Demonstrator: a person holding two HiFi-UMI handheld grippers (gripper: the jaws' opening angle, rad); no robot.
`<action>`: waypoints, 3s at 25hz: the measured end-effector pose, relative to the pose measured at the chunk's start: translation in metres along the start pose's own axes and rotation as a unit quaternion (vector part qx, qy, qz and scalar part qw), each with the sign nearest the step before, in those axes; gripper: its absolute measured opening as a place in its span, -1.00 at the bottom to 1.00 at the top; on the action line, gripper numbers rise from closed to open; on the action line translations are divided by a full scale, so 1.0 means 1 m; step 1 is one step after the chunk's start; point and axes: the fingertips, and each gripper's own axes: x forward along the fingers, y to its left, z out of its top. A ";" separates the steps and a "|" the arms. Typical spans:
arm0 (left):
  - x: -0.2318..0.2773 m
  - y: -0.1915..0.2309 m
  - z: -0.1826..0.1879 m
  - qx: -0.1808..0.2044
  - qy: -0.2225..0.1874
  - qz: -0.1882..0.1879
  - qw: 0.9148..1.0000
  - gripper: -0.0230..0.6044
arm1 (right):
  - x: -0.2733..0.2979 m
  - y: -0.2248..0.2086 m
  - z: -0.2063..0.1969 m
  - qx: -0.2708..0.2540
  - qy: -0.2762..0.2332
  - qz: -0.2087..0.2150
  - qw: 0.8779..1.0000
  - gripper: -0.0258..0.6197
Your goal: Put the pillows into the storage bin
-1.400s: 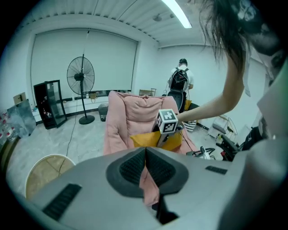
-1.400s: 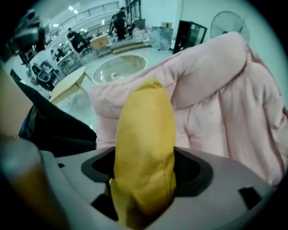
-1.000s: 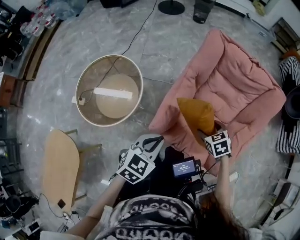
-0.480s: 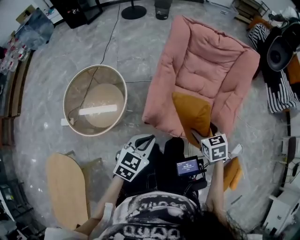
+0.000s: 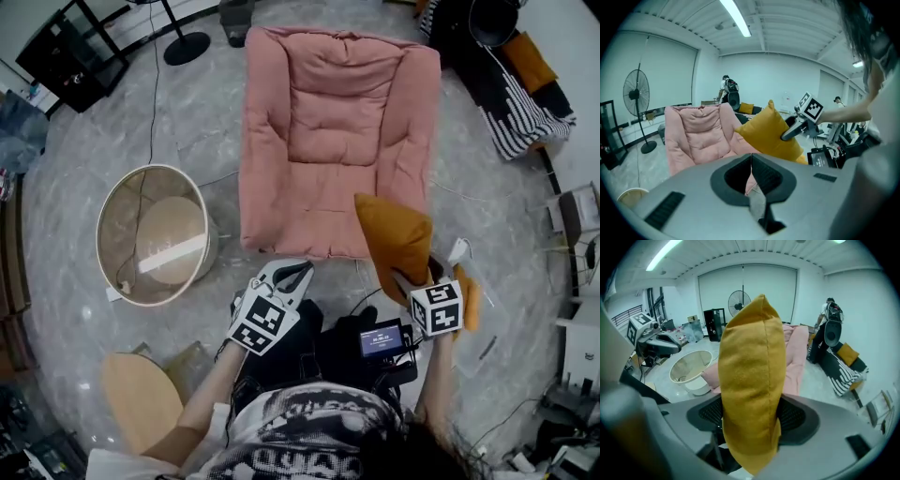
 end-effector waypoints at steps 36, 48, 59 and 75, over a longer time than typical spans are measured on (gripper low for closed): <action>0.288 -0.526 0.067 0.200 0.091 -0.327 0.919 -0.89 | -0.221 -0.328 -0.600 0.106 0.186 -0.254 0.943 0.17; 0.346 -0.553 -0.003 0.226 0.152 -0.362 0.892 -0.89 | -0.107 -0.301 -0.751 0.132 0.281 -0.204 0.928 0.19; 0.360 -0.531 -0.028 0.218 0.170 -0.341 0.899 -0.89 | -0.110 -0.288 -0.805 0.242 0.347 -0.242 0.873 -0.19; 0.296 -0.512 0.038 0.220 0.115 -0.283 0.926 -0.89 | -0.185 -0.270 -0.606 0.341 0.067 -0.223 0.911 -0.19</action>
